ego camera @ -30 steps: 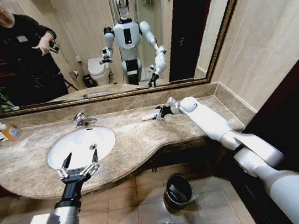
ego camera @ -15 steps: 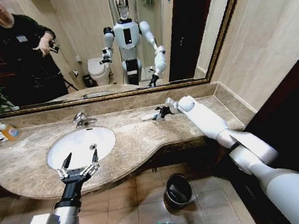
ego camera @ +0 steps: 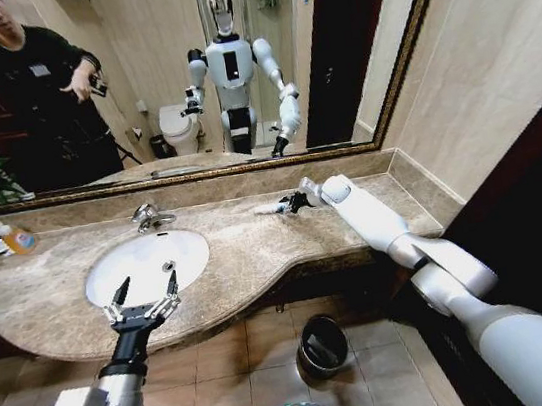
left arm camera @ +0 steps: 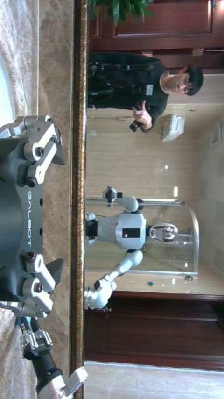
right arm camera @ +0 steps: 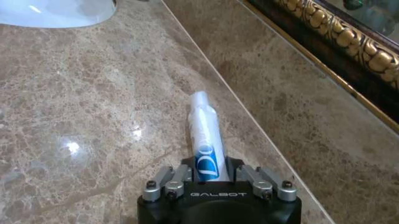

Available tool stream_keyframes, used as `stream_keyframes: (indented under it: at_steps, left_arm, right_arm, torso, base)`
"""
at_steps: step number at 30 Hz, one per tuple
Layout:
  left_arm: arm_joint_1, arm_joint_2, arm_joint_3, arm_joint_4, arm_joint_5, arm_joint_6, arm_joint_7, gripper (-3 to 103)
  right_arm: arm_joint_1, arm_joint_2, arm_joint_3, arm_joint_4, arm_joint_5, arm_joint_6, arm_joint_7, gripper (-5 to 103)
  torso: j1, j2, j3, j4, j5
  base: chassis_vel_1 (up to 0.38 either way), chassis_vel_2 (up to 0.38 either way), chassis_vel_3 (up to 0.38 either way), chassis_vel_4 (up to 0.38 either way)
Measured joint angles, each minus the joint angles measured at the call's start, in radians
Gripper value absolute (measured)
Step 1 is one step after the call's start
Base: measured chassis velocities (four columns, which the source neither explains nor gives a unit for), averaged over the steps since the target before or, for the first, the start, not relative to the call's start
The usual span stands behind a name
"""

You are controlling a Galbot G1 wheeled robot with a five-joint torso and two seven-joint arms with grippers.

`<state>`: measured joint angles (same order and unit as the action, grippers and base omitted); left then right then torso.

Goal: Pick up the trash from the sink and place it in the trash bin.

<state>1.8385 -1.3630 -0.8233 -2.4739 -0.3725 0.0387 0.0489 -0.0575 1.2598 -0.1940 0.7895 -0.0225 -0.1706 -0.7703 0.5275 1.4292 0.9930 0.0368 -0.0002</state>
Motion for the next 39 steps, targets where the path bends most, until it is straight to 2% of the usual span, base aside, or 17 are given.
stream_keyframes:
  at_steps: [6,8,10,13,14,16,17,19,23,26,27,29,30,32,35,37,39]
  left_arm:
    - [0.0,0.0,0.0,0.0,0.0,0.0,0.0,100]
    - [0.0,0.0,0.0,0.0,0.0,0.0,0.0,100]
    - [0.0,0.0,0.0,0.0,0.0,0.0,0.0,100]
    - [0.0,0.0,0.0,0.0,0.0,0.0,0.0,100]
    - [0.0,0.0,0.0,0.0,0.0,0.0,0.0,100]
    - [0.0,0.0,0.0,0.0,0.0,0.0,0.0,100]
    - [0.0,0.0,0.0,0.0,0.0,0.0,0.0,100]
    - [0.0,0.0,0.0,0.0,0.0,0.0,0.0,100]
    - [0.0,0.0,0.0,0.0,0.0,0.0,0.0,100]
    - [0.0,0.0,0.0,0.0,0.0,0.0,0.0,100]
    - [0.0,0.0,0.0,0.0,0.0,0.0,0.0,100]
    - [0.0,0.0,0.0,0.0,0.0,0.0,0.0,100]
    - [0.0,0.0,0.0,0.0,0.0,0.0,0.0,100]
    - [0.0,0.0,0.0,0.0,0.0,0.0,0.001,100]
    - [0.0,0.0,0.0,0.0,0.0,0.0,0.0,100]
    - [0.0,0.0,0.0,0.0,0.0,0.0,0.0,100]
    - [0.0,0.0,0.0,0.0,0.0,0.0,0.001,100]
  right_arm:
    - [-0.009,0.0,-0.007,0.013,0.021,-0.001,0.027,20]
    - [-0.02,-0.014,-0.008,0.051,0.069,-0.029,0.046,14]
    - [-0.024,-0.021,-0.006,0.069,0.086,-0.043,0.052,14]
    - [-0.052,-0.084,-0.011,0.202,0.229,-0.097,0.115,9]
    - [-0.052,-0.084,-0.011,0.202,0.229,-0.097,0.115,9]
    - [-0.091,-0.136,-0.006,0.332,0.346,-0.134,0.18,9]
    - [-0.091,-0.136,-0.006,0.332,0.346,-0.134,0.18,9]
    - [-0.144,-0.185,0.014,0.455,0.444,-0.167,0.252,9]
    - [-0.216,-0.227,0.052,0.547,0.5,-0.161,0.308,9]
    - [-0.32,-0.258,0.117,0.634,0.532,-0.142,0.367,9]
    - [-0.423,-0.279,0.188,0.714,0.564,-0.137,0.437,9]
    - [-0.455,-0.283,0.214,0.741,0.569,-0.137,0.457,9]
    - [-0.572,-0.291,0.315,0.834,0.573,-0.131,0.484,9]
    - [-0.608,-0.294,0.342,0.861,0.572,-0.124,0.488,9]
    - [-0.806,-0.295,0.431,1.0,0.564,-0.069,0.513,9]
    - [-0.833,-0.293,0.445,1.018,0.562,-0.065,0.518,9]
    - [-0.95,-0.271,0.506,1.101,0.548,-0.042,0.55,9]
  torso:
    - [0.0,0.0,0.0,0.0,0.0]
    - [0.0,0.0,0.0,0.0002,0.0003]
    - [0.0,0.0,0.0,0.0003,0.0003]
    - [0.0,0.0,0.0,0.0001,0.0001]
    - [0.0,0.0,0.0,0.0001,0.0001]
    - [0.0,0.0,0.0,0.0,0.0002]
    - [0.0,0.0,0.0,0.0,0.0002]
    - [0.0,0.0,0.0,0.0001,0.0001]
    - [0.0,0.0,0.0,0.0002,0.0002]
    - [0.0,0.0,0.0,0.0,0.0004]
    - [0.0,0.0,0.0,0.0001,0.0003]
    - [0.0,0.0,0.0,0.0,0.0005]
    - [0.0,0.0,0.0,0.0,0.0004]
    - [0.0,0.0,0.0,0.0,0.0005]
    - [0.0,0.0,0.0,-0.0001,0.0008]
    - [0.0,0.0,0.0,0.0,0.0007]
    - [0.0,0.0,0.0,-0.0001,0.0]
  base:
    - [0.0,0.0,0.0,0.0]
    - [0.0,0.0,0.0,0.0]
    - [0.0,0.0,0.0,0.0]
    - [0.0,0.0,0.0,0.0]
    - [0.0,0.0,0.0,0.0]
    - [0.0,0.0,0.0,0.0]
    - [0.0,0.0,0.0,0.0]
    - [0.0,0.0,0.0,0.0]
    - [0.0,0.0,0.0,0.0]
    - [0.0,0.0,0.0,0.0]
    - [0.0,0.0,0.0,0.0]
    - [0.0,0.0,0.0,0.0]
    - [0.0,0.0,0.0,0.0]
    - [0.0,0.0,0.0,0.0]
    - [0.0,0.0,0.0,0.0]
    - [0.0,0.0,0.0,0.0]
    - [0.0,0.0,0.0,0.0]
